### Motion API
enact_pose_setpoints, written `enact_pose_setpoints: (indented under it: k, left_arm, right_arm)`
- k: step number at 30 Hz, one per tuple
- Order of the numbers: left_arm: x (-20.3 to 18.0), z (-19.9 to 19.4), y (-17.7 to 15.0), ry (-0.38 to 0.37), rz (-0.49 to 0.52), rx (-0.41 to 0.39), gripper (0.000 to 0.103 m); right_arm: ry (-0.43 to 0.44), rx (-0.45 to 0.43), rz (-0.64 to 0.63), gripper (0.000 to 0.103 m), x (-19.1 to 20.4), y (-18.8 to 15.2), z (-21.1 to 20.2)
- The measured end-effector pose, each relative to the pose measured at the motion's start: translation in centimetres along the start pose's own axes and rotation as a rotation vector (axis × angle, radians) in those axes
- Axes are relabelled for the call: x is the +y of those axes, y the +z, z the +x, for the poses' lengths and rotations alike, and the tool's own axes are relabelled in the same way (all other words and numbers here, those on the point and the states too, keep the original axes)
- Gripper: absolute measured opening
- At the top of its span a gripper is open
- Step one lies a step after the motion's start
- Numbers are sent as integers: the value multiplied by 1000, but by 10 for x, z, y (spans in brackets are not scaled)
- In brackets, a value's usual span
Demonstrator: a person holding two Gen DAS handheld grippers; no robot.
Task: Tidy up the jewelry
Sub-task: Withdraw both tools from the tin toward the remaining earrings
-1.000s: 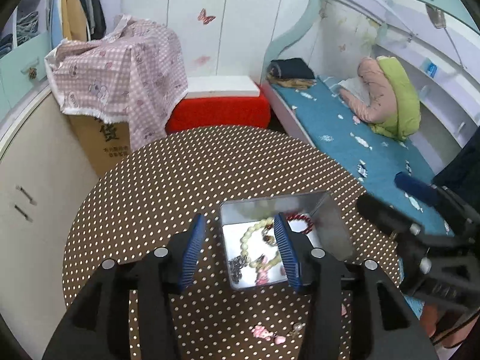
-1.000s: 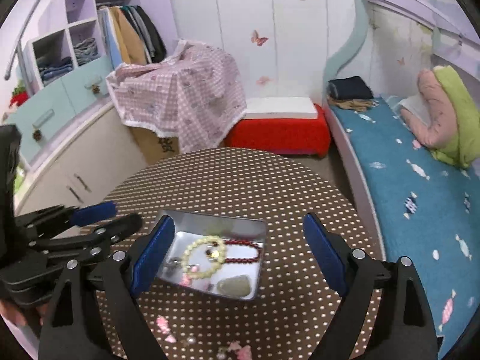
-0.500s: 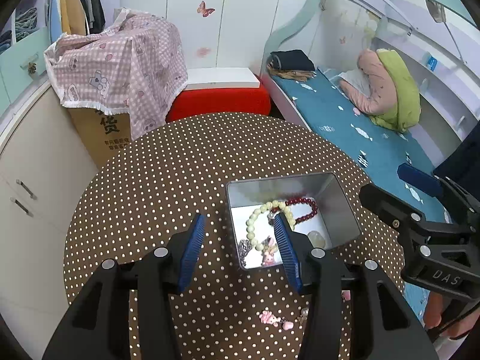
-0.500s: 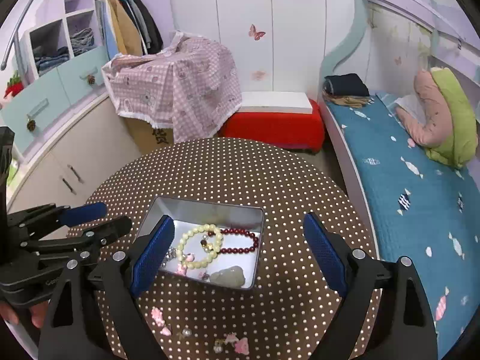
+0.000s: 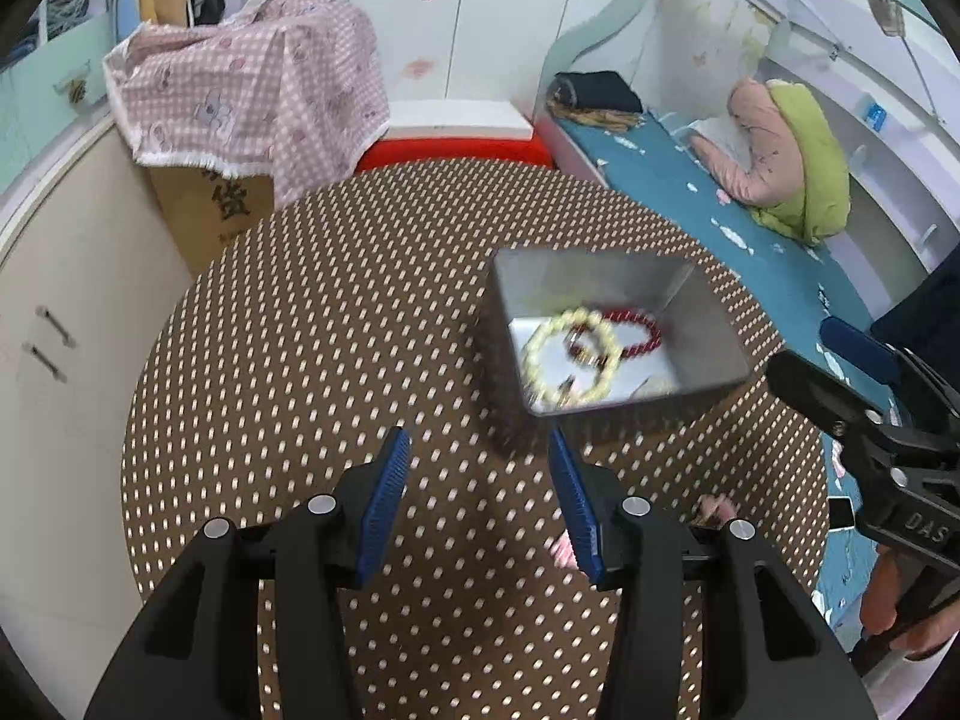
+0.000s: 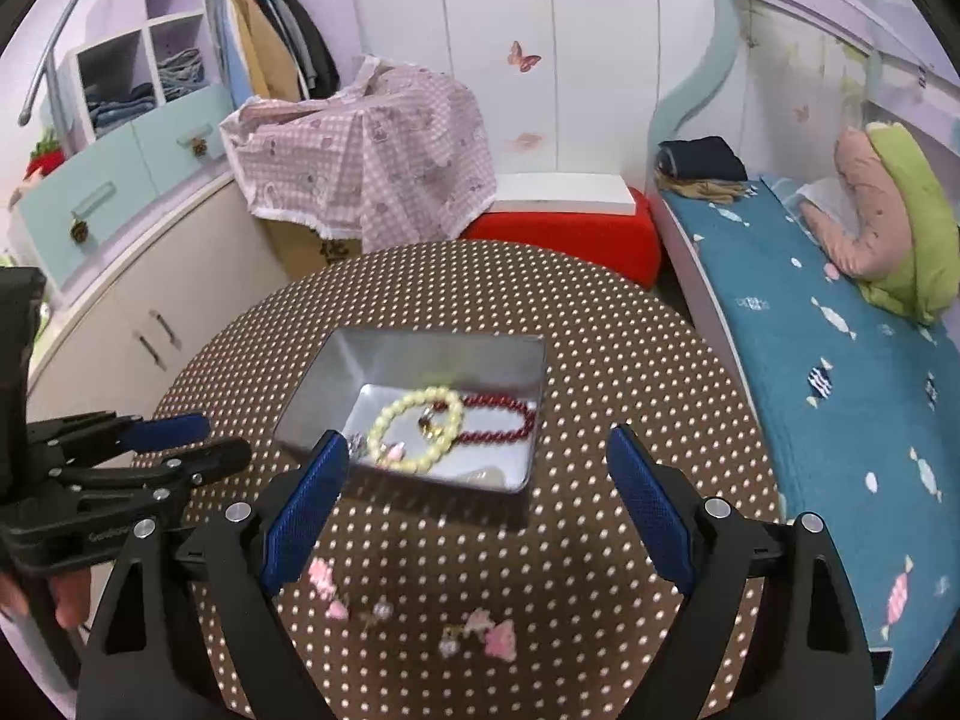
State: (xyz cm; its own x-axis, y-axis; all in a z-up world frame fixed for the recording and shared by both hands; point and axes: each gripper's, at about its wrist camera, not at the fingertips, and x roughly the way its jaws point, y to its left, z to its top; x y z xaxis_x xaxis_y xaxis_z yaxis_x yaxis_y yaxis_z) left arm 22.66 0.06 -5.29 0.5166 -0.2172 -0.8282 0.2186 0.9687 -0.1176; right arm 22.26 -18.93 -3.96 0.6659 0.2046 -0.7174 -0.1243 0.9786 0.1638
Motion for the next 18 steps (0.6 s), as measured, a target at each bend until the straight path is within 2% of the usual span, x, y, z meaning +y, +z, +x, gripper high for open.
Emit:
enact_pose_setpoints:
  k: [6, 11, 13, 15, 18]
  left_arm:
    - [13, 4, -24, 13, -29, 38, 46]
    - [15, 9, -43, 2, -25, 65, 46]
    - [13, 10, -50, -6, -26, 72, 46]
    - [12, 12, -56, -16, -25, 78, 46]
    - [9, 13, -64, -27, -20, 87, 46]
  right_arm:
    - [21, -18, -6, 84, 9, -26, -6]
    - [24, 23, -38, 83, 21, -50, 2]
    - [32, 49, -42, 78, 26, -59, 8]
    - [35, 81, -46, 62, 29, -67, 16]
    - [37, 117, -53, 54, 34, -77, 26]
